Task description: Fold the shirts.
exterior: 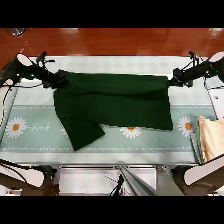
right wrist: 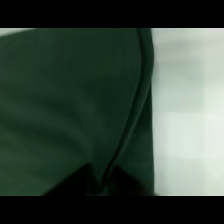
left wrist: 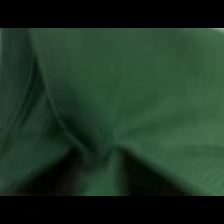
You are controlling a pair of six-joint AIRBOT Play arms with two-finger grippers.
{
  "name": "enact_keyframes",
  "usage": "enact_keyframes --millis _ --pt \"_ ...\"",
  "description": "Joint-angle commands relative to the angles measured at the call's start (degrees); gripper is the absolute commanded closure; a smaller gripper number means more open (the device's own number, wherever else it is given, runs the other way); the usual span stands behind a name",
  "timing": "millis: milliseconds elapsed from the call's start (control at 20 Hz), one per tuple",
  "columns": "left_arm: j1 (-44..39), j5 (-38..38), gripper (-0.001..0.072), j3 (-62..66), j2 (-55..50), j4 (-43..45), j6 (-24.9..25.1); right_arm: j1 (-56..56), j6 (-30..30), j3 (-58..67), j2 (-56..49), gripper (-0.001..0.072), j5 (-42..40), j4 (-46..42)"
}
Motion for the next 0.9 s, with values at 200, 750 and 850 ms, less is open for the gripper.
enact_keyframes --millis 200,750,850 --pt "6.32 -18.56 0.0006 3.1 2.47 2.58 1.7 -4.13 -1.88 1.05 5.05 0.0089 11.39 -3.08" --pt "25.09 -9.81 0.0006 -44.57 30.34 -8.5 11.23 -17.38 -5.11 -52.74 42.62 0.0089 -10.43 3.26" --pt "24.63 -6.05 0.0006 -49.51 31.56 -10.49 11.72 -17.38 -6.08 -57.46 44.7 0.0089 -11.69 5.18"
